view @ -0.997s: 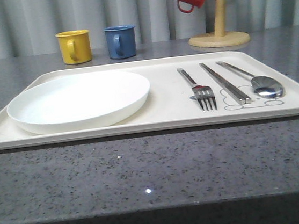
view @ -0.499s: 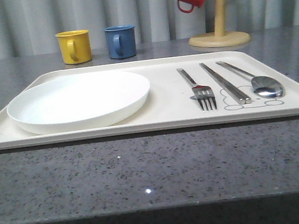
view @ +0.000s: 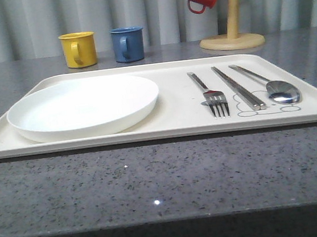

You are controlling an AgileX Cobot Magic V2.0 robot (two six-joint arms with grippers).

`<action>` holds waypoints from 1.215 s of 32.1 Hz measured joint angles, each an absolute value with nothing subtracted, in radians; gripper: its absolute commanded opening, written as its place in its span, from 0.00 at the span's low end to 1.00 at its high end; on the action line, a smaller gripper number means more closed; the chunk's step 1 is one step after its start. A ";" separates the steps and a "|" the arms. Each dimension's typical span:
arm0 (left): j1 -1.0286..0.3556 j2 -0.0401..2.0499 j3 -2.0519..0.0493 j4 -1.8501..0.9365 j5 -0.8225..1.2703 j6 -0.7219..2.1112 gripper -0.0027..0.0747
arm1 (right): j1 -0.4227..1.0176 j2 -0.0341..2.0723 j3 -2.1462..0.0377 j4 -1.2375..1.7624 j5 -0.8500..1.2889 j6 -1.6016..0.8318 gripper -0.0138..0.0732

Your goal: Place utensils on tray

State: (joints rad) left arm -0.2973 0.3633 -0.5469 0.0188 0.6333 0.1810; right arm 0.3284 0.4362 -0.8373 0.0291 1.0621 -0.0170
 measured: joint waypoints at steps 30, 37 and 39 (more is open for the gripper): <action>-0.033 -0.004 0.002 -0.111 0.075 0.181 0.01 | 0.328 0.434 -0.837 0.029 1.060 -0.017 0.08; -0.033 -0.004 0.002 -0.113 0.075 0.181 0.01 | 0.328 0.434 -0.837 0.029 1.060 -0.017 0.08; -0.033 -0.004 0.002 -0.113 0.075 0.181 0.01 | 0.328 0.434 -0.837 0.029 1.060 -0.017 0.08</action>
